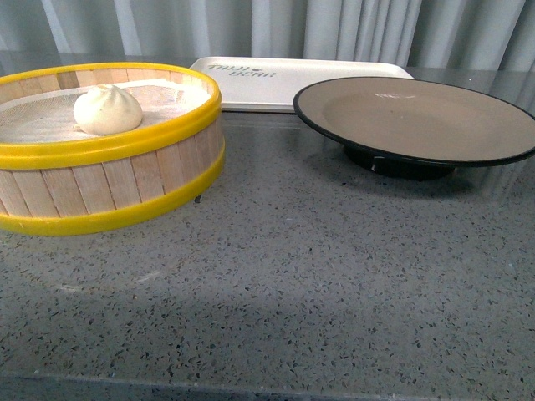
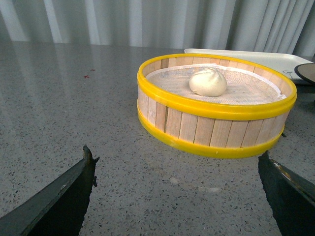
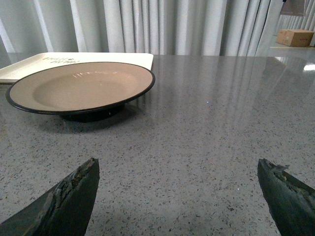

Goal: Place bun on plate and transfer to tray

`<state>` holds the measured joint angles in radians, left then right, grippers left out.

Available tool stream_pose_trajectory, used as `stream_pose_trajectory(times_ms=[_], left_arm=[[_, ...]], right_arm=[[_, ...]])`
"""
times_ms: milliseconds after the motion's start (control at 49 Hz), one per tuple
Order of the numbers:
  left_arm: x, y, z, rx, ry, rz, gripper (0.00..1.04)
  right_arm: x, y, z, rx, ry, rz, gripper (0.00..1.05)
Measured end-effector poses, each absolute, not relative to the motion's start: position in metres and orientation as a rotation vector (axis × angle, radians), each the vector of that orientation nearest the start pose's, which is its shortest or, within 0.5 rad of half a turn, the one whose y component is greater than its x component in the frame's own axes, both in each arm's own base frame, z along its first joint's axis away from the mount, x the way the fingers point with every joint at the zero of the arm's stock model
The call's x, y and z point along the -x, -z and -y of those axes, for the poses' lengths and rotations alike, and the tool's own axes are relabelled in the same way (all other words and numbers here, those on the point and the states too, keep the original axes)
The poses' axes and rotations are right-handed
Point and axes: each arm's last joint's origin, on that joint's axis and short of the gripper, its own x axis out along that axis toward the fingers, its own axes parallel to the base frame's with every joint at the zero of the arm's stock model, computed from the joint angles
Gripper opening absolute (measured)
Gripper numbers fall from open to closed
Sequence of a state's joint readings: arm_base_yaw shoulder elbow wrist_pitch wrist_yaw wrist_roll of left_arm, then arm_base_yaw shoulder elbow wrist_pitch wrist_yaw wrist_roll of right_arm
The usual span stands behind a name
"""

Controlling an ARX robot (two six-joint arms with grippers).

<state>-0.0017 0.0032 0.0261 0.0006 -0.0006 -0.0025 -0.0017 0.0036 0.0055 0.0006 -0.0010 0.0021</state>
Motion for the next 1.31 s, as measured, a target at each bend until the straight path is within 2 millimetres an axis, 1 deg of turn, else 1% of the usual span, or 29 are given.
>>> stream_pose_trajectory(times_ms=[122,163,204,224,286,306,367,449,510,653,714,755,776,796,857,898,918,959,1000,1143,1224,1306], left_arm=[[-0.096,-0.172,0.000,0.006,0.006,0.014,0.98],[-0.098,-0.170,0.000,0.038,0.038,-0.146,0.98],[-0.099,-0.172,-0.002,0.078,0.052,-0.351,0.98],[-0.100,-0.174,-0.003,0.094,0.047,-0.408,0.98],[-0.103,-0.177,-0.005,0.118,0.033,-0.468,0.98],[-0.103,-0.177,-0.006,0.121,0.029,-0.470,0.98],[-0.107,-0.187,-0.007,0.142,0.021,-0.458,0.98],[-0.116,-0.217,-0.008,0.151,0.019,-0.349,0.98],[-0.125,-0.232,-0.006,0.142,0.022,-0.302,0.98],[-0.161,-0.260,0.008,0.123,0.066,-0.248,0.98],[-0.189,-0.280,0.020,0.104,0.090,-0.221,0.98],[-0.204,-0.289,0.028,0.091,0.108,-0.215,0.98],[-0.216,-0.296,0.033,0.076,0.114,-0.213,0.98],[-0.221,-0.298,0.035,0.071,0.115,-0.212,0.98],[-0.254,-0.312,0.049,0.028,0.131,-0.223,0.98],[-0.270,-0.316,0.055,0.010,0.129,-0.237,0.98],[-0.283,-0.318,0.059,-0.010,0.132,-0.250,0.98],[-0.301,-0.320,0.064,-0.032,0.130,-0.276,0.98],[-0.314,-0.320,0.066,-0.053,0.121,-0.299,0.98],[-0.342,-0.316,0.066,-0.104,0.078,-0.348,0.98],[-0.349,-0.313,0.063,-0.115,0.063,-0.380,0.98],[-0.352,-0.309,0.059,-0.137,0.051,-0.408,0.98]], right_arm=[[-0.098,-0.165,0.000,-0.002,0.001,0.002,0.96],[-0.098,-0.165,0.000,-0.002,0.001,0.002,0.96],[-0.098,-0.165,0.000,-0.002,0.000,0.002,0.96],[-0.098,-0.165,0.000,-0.002,-0.002,0.002,0.96],[-0.098,-0.165,0.000,-0.002,0.000,0.002,0.96],[-0.098,-0.165,0.000,-0.002,0.001,0.002,0.96],[-0.098,-0.165,0.000,-0.002,0.001,0.002,0.96],[-0.098,-0.165,0.000,-0.002,0.001,0.002,0.96],[-0.098,-0.165,0.000,-0.002,0.000,0.002,0.96],[-0.098,-0.165,0.000,-0.002,0.001,0.002,0.96],[-0.098,-0.165,0.000,-0.002,0.001,0.002,0.96],[-0.098,-0.165,0.000,-0.002,0.001,0.002,0.96],[-0.098,-0.165,0.000,-0.002,0.001,0.002,0.96],[-0.098,-0.165,0.000,-0.002,0.001,0.002,0.96],[-0.098,-0.165,0.000,-0.002,0.001,0.002,0.96],[-0.098,-0.165,0.000,-0.002,0.001,0.002,0.96],[-0.098,-0.165,0.000,-0.002,0.001,0.002,0.96],[-0.098,-0.165,0.000,-0.002,0.001,0.002,0.96],[-0.098,-0.165,0.000,-0.002,0.001,0.002,0.96],[-0.098,-0.165,0.000,-0.002,0.001,0.002,0.96],[-0.098,-0.165,0.000,-0.002,0.001,0.002,0.96],[-0.098,-0.165,0.000,-0.002,0.001,0.002,0.96]])
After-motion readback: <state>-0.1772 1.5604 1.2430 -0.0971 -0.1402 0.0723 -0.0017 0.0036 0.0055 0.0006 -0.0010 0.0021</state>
